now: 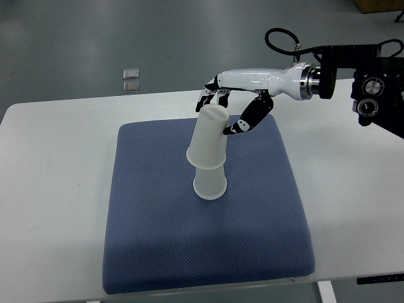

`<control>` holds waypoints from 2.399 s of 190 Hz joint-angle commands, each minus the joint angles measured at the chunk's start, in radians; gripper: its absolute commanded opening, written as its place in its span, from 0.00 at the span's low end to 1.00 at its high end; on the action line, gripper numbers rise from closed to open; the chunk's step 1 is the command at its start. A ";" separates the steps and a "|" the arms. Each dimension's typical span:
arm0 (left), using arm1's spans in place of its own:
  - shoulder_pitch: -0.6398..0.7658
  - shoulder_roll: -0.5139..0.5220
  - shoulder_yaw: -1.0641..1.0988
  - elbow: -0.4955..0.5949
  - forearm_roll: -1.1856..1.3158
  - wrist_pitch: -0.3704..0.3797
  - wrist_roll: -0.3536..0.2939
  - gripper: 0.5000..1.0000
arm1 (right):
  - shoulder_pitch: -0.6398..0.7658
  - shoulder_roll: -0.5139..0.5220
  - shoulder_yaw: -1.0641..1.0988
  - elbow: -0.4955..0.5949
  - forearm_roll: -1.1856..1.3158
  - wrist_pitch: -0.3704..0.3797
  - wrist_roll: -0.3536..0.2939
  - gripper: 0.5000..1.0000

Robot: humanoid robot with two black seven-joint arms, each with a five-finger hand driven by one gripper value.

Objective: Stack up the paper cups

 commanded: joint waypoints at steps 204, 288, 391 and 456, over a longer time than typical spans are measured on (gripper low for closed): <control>0.000 0.000 0.000 -0.001 0.000 0.000 0.000 1.00 | -0.050 0.038 -0.011 -0.005 -0.118 -0.032 0.001 0.24; 0.000 0.000 0.000 -0.001 0.000 0.000 0.000 1.00 | -0.059 0.038 -0.009 -0.006 -0.110 -0.020 0.007 0.79; 0.000 0.000 0.000 0.001 0.000 0.000 0.000 1.00 | -0.061 0.048 0.020 -0.081 0.026 -0.047 0.000 0.80; 0.000 0.000 0.000 -0.001 0.000 0.000 0.000 1.00 | -0.156 0.161 0.202 -0.411 0.383 -0.285 -0.077 0.80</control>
